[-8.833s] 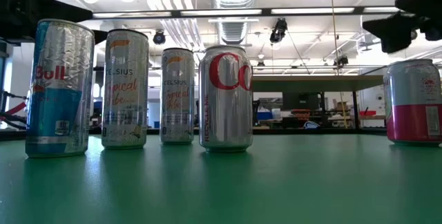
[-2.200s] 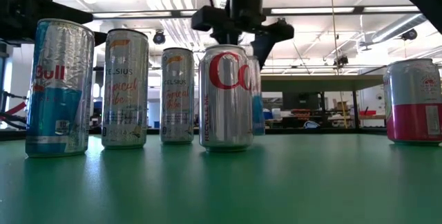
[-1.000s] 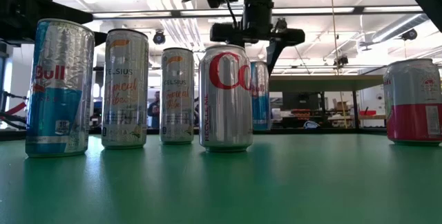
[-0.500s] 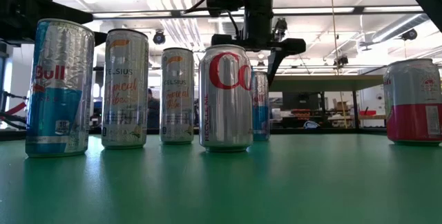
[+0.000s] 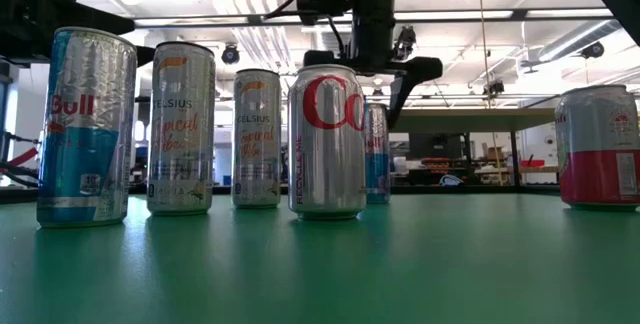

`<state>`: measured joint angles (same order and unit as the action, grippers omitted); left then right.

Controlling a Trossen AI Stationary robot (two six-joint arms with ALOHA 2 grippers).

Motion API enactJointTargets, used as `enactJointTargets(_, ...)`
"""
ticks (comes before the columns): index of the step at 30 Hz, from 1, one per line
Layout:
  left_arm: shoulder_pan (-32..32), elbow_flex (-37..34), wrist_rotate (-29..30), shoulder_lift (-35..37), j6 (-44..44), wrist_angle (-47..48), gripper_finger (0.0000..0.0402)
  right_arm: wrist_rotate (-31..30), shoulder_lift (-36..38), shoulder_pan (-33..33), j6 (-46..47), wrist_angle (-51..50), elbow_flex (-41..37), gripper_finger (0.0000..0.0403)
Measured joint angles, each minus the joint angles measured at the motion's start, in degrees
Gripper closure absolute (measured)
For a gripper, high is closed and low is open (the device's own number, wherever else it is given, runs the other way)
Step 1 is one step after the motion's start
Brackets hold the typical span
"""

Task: Place canned beverage on shelf
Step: Put the top blue soda can on the shelf

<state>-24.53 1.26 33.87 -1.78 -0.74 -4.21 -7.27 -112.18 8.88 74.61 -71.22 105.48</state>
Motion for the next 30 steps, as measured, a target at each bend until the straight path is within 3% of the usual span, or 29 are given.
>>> enactJointTargets(4, 0.0, 0.0, 0.0, 0.0, 0.0, 0.0, 0.0041, -2.0, 0.0, -2.0, 0.3, 0.0, 0.0, 0.0043)
enactJointTargets(9, 0.0, 0.0, 0.0, 0.0, 0.0, 0.0, 0.0041, -12.1, 0.0, -6.4, 5.5, -1.0, -0.2, 0.0008)
enactJointTargets(19, 0.0, 0.0, 0.0, 0.0, 0.0, 0.0, 0.0041, -37.0, 0.0, -15.9, 18.2, -2.0, -5.5, 0.0003)
enactJointTargets(30, 0.0, 0.0, 0.0, 0.0, 0.0, 0.0, 0.0041, -51.0, 0.0, -20.8, 23.1, 2.4, -13.3, 0.0003)
